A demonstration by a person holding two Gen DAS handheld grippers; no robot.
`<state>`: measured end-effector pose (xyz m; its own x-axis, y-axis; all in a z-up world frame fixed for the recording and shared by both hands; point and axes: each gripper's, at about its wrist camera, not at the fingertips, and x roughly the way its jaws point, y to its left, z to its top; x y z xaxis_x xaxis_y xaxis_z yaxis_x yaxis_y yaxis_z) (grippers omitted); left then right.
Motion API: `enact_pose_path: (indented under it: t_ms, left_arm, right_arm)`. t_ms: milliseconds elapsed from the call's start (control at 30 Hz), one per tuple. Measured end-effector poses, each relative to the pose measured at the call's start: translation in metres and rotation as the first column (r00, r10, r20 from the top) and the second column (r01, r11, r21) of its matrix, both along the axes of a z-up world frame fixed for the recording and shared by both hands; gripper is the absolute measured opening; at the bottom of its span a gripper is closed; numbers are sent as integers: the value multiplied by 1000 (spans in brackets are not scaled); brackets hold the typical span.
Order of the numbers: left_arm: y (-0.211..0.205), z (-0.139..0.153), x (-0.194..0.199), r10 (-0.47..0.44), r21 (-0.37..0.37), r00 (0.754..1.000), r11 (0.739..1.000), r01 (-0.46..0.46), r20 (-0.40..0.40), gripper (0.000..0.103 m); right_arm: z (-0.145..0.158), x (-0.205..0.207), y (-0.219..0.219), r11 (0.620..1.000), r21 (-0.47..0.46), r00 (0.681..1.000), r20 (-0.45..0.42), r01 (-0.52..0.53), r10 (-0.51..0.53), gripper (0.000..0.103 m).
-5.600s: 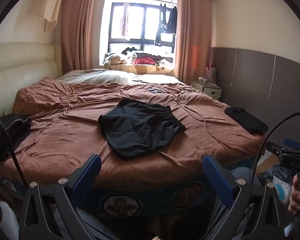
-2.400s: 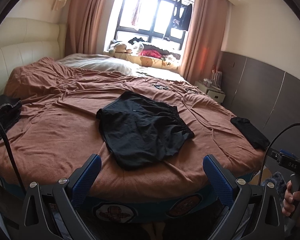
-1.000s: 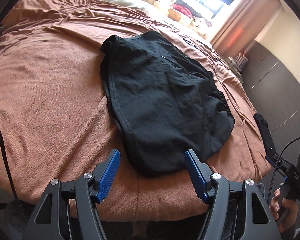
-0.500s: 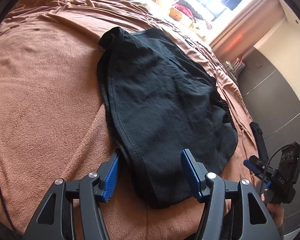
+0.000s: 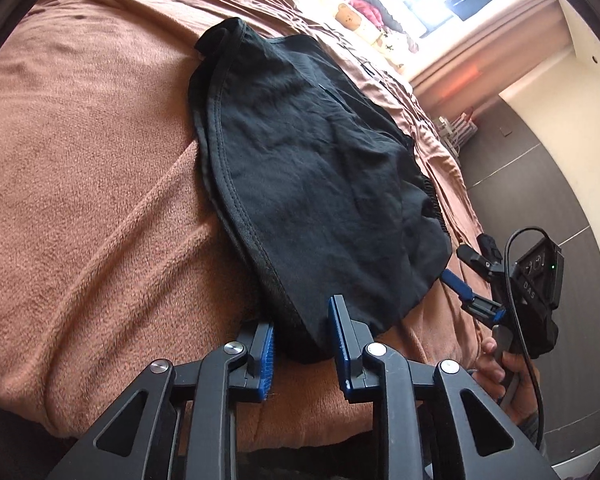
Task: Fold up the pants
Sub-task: 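Lower the left gripper onto the pants leg hem and close it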
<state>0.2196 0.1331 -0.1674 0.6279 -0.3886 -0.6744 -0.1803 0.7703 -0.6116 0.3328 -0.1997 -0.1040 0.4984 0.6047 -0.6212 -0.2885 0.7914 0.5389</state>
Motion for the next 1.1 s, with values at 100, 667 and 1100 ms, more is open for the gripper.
enact_pose_path:
  t_ms: [100,667,1100]
  left_arm:
    - [-1,0,-6,6,-10,1000,1000,-6,-3,22]
    - [9,65,-4,42,38,989,998,-48,140,5]
    - [15,114,26,41,69,972,996,-59,232,5]
  right_arm:
    - [-2,10,1,1000,29,1000,-14,3,-3,68]
    - [20,18,11,998,62,998,68,-21,16,0]
    - [10,18,-10,982,183,998,-65,35,-24,60]
